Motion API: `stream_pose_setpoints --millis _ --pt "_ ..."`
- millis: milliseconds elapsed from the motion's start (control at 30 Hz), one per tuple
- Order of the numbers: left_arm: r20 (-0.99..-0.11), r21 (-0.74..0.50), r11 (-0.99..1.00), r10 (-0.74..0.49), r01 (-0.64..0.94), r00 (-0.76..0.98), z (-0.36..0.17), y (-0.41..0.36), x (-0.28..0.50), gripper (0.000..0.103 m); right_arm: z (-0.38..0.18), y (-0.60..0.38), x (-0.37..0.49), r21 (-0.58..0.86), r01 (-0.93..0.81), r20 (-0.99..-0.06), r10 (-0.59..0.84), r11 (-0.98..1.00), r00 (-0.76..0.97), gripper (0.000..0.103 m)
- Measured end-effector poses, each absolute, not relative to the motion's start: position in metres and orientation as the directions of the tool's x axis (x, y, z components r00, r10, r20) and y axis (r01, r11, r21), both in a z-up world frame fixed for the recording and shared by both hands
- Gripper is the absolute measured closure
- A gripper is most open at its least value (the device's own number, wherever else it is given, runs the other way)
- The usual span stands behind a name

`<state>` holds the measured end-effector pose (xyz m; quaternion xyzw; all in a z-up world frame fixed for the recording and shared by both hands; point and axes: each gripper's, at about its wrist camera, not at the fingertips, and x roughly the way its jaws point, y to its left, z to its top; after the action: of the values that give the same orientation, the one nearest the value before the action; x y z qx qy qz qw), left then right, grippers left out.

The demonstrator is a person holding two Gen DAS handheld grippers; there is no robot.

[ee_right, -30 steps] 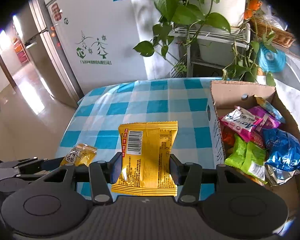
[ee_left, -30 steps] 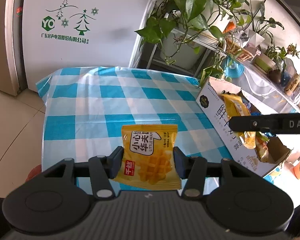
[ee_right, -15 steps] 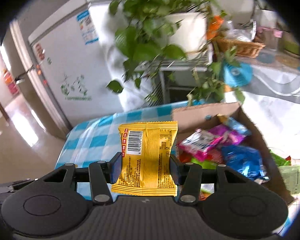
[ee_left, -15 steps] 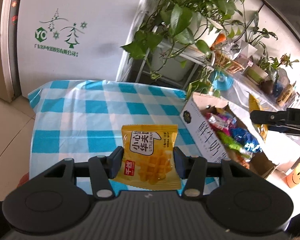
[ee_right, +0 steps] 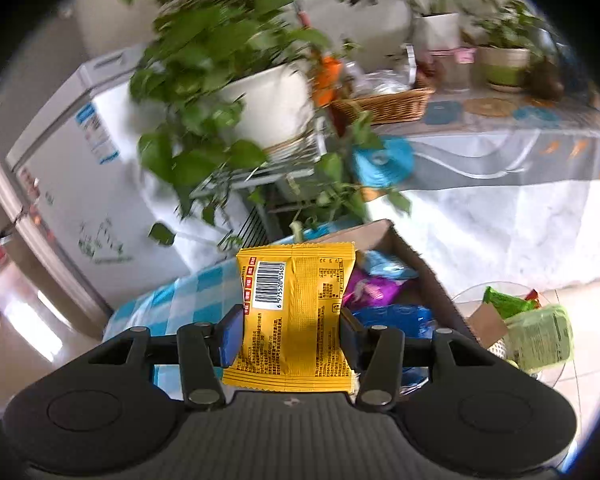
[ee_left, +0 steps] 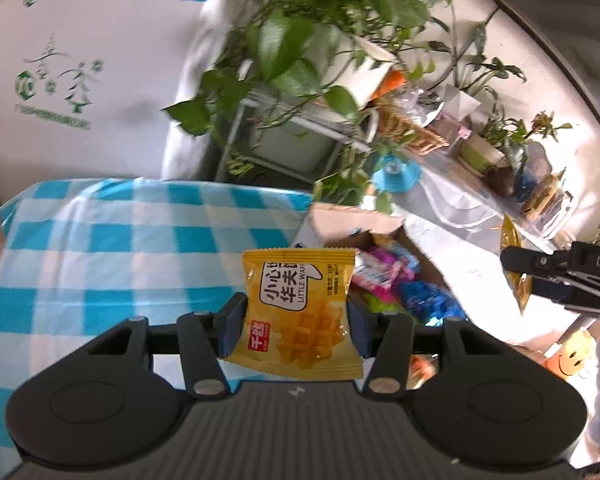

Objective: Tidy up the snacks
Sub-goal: 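Lift yellow waffle bag with left tool while right tool carries orange-yellow bag to box, then open left tool over box while right tool releases orange-yellow bag inside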

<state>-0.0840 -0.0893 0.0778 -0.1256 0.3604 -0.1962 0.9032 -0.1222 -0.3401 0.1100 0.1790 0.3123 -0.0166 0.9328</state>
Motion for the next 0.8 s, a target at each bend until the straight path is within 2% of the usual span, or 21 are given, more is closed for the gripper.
stream_pose_setpoints --millis 300,800 --pt "-0.574 -0.393 0.856 -0.513 0.335 0.638 0.092 -0.145 -0.071 0.051 0.11 -0.379 -0.134 0.426 0.24 -0.561 0.047 0.872 0.827 0.047" --pt "-0.611 -0.393 0.858 -0.512 0.329 0.604 0.081 -0.22 -0.037 0.051 0.09 -0.394 -0.123 0.507 0.352 -0.621 0.05 0.787 0.782 0.047"
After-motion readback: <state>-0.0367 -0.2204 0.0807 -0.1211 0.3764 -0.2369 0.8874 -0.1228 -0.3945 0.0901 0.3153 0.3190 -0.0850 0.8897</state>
